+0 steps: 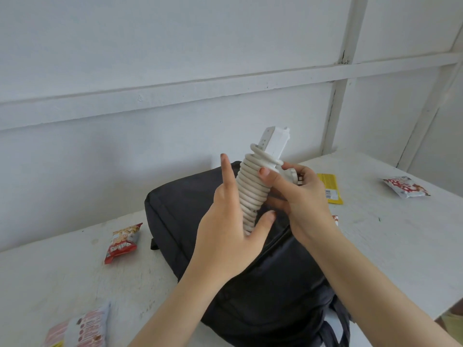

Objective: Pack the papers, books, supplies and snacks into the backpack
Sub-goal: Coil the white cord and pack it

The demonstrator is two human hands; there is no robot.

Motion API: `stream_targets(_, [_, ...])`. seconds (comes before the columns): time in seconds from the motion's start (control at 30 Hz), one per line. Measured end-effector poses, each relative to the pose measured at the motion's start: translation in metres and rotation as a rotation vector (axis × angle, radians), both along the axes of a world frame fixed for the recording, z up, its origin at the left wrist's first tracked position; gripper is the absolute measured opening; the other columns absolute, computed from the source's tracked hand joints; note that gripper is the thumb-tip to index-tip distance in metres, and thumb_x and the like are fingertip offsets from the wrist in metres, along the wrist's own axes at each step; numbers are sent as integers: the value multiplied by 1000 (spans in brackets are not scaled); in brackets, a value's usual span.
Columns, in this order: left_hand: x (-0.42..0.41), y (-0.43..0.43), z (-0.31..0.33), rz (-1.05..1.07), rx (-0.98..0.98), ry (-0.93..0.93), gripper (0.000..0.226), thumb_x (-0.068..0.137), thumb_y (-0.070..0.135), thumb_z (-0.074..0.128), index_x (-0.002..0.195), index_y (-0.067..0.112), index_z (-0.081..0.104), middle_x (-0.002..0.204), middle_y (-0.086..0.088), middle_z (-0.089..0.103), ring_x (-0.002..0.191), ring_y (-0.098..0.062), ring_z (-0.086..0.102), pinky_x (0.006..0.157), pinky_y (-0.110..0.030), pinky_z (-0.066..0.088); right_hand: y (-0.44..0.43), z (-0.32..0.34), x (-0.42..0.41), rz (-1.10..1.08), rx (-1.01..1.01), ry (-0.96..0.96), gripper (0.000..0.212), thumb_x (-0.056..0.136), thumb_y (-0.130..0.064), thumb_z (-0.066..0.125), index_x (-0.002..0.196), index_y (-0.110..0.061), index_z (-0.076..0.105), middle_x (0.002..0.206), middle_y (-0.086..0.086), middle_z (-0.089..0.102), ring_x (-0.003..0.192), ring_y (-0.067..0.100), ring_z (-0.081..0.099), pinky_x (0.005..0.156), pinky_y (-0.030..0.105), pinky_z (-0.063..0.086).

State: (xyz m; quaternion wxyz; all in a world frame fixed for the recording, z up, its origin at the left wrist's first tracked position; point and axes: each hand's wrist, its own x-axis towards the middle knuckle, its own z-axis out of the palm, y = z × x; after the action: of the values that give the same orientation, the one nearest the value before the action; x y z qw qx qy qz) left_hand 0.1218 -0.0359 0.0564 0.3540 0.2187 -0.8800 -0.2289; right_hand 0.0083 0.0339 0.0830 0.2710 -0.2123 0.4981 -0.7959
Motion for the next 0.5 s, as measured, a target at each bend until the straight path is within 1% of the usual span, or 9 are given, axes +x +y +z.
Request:
stream_targets(0.07, [3, 2, 0, -96, 132, 49, 103, 77, 59, 54, 135, 47, -31, 135, 14, 43, 97, 7, 54, 71, -7, 47, 6, -2, -6, -2, -46, -26, 74, 55, -22, 85, 117, -2, 49, 116, 21, 62, 92, 30, 70, 78, 46, 58])
stream_targets(0.13, [7, 3, -4, -155, 258, 78, 103, 73, 65, 53, 134, 51, -29, 146, 19, 28, 112, 19, 39, 80, 5, 33, 13, -5, -13, -8, -81, -52, 70, 56, -23, 86, 113, -4, 49, 118, 21, 61, 93, 31, 69, 77, 44, 58])
stream_targets(0.17, [11, 3, -8, -170, 291, 68, 104, 73, 67, 54, 133, 52, -29, 149, 20, 21, 119, 21, 31, 86, 6, 26, 17, -6, -16, -13, -95, -66, 68, 57, -23, 85, 111, -6, 48, 118, 20, 61, 94, 32, 69, 76, 42, 58])
stream_targets(0.2, [15, 4, -13, -191, 307, 33, 105, 71, 68, 55, 132, 54, -29, 152, 22, 16, 125, 20, 25, 92, 3, 18, 21, -6, -21, -21, -108, -81, 67, 58, -24, 85, 111, -7, 47, 119, 21, 60, 95, 32, 69, 76, 41, 58])
stream_targets(0.23, [20, 4, -19, -234, 314, -26, 107, 70, 68, 56, 132, 55, -30, 152, 24, 14, 129, 19, 19, 96, 0, 14, 26, -6, -25, -29, -125, -95, 70, 56, -27, 86, 111, -7, 47, 121, 22, 60, 96, 33, 68, 75, 41, 58])
stream_targets(0.3, [30, 6, -28, -382, 301, -212, 108, 70, 67, 60, 130, 58, -29, 150, 31, 9, 134, 17, 9, 106, -9, 12, 35, -4, -35, -43, -158, -108, 81, 48, -32, 91, 110, -7, 45, 121, 22, 60, 97, 36, 67, 75, 42, 57])
stream_targets(0.37, [36, 13, -34, -494, 219, -437, 106, 68, 69, 64, 128, 65, -23, 141, 47, -6, 131, 21, -7, 114, -19, 5, 44, -3, -41, -65, -167, -114, 86, 43, -33, 93, 110, -7, 44, 118, 21, 61, 97, 36, 67, 74, 42, 57])
stream_targets(0.43, [37, 19, -41, -495, 109, -608, 108, 63, 69, 68, 124, 69, -21, 131, 53, -18, 125, 18, -19, 108, -21, -1, 54, -4, -46, -100, -163, -115, 87, 41, -33, 92, 109, -6, 45, 113, 19, 62, 95, 36, 68, 75, 44, 58])
stream_targets(0.5, [35, 21, -43, -454, 54, -631, 105, 67, 64, 69, 127, 68, -17, 133, 49, -16, 125, 15, -18, 104, -17, -2, 63, -7, -48, -123, -164, -124, 88, 39, -35, 91, 110, -5, 47, 110, 18, 62, 95, 36, 68, 79, 47, 57])
